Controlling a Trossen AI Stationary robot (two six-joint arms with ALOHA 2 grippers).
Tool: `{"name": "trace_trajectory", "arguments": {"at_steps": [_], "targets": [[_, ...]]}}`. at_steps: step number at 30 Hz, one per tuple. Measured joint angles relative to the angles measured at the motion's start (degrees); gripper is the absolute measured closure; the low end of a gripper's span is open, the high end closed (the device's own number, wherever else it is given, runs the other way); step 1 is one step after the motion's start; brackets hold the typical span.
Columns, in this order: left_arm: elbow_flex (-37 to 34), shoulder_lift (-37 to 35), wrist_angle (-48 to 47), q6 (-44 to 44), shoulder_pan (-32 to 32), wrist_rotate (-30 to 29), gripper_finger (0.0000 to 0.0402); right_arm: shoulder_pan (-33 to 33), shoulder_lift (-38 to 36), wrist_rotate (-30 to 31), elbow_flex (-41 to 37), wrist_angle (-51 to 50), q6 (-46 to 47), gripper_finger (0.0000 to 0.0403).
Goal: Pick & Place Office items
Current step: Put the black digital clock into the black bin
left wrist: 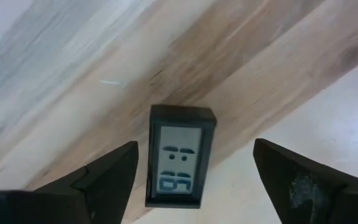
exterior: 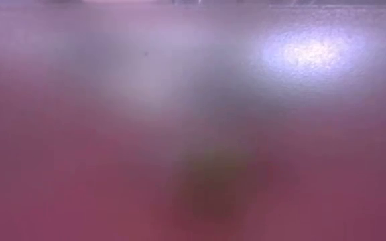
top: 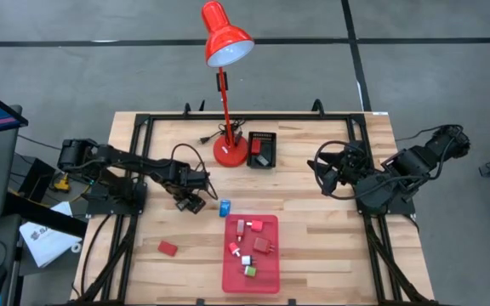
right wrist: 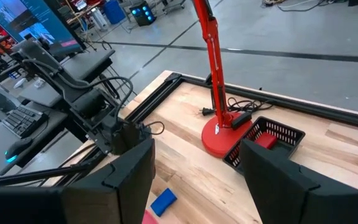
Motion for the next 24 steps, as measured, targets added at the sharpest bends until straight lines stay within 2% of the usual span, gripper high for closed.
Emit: {"name": "trace_trajectory", "arguments": {"at_steps": [4, 7, 18, 24], "targets": [[-1.7, 0.0, 2.4, -0.9, 0.2, 0.0, 0.0072, 0.0, 0.0, -0.1, 0.0, 0.1, 0.0, 0.0174], [-2.8, 0.0, 4.4, -1.6, 1.0, 0.7, 0.0076, 0.0, 0.0, -0.1, 0.0, 0.1, 0.0, 0.0174], [-3.4, 0.0, 5.4, -2.4, 3.3, 1.3, 0.0163, 0.0, 0.0, -0.1, 0.0, 0.2, 0.0, 0.0174], [-3.4, 0.0, 6.1, -1.2, 3.3, 1.2, 0.0193, 0.0, 0.0, -0.1, 0.0, 0.2, -0.2, 0.0174]]}}
